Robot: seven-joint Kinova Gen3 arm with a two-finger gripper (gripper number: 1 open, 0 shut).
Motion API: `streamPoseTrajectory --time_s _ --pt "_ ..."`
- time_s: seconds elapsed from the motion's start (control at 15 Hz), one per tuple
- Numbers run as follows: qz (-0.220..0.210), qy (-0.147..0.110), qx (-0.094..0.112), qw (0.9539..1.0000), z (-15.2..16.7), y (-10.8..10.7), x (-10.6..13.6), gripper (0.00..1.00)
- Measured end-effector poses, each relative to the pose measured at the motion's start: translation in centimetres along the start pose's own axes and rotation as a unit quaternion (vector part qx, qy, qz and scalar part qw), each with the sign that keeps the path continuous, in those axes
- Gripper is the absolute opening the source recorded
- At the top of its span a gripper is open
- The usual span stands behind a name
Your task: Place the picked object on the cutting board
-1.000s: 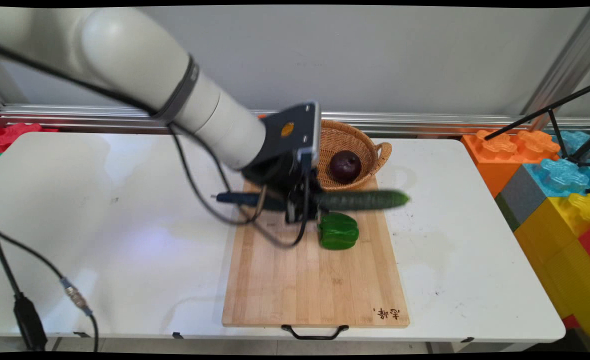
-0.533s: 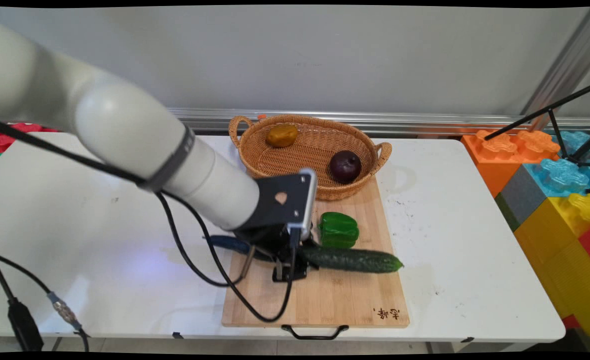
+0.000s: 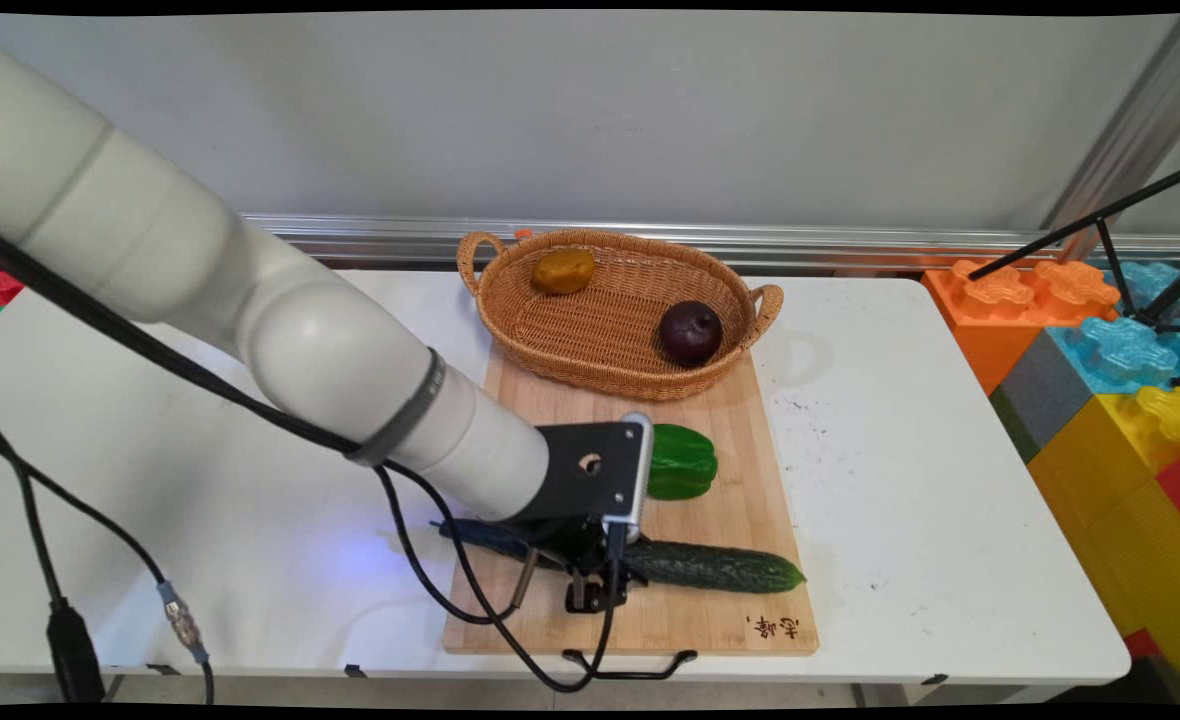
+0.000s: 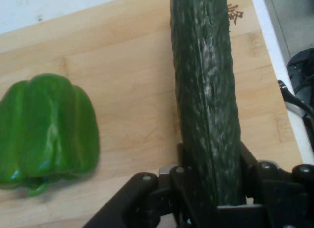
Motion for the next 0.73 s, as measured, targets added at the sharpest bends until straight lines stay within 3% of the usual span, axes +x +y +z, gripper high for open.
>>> streamPoseTrajectory --time_s 0.33,0.4,0.73 --pt "0.010 0.007 0.002 0.9999 1.28 0.13 0.20 0.00" --pt "0.013 0.008 0.004 0.9999 1.29 0.11 0.29 1.00" --pt "0.019 0.011 0.007 0.9997 0.58 -0.21 0.10 1.00"
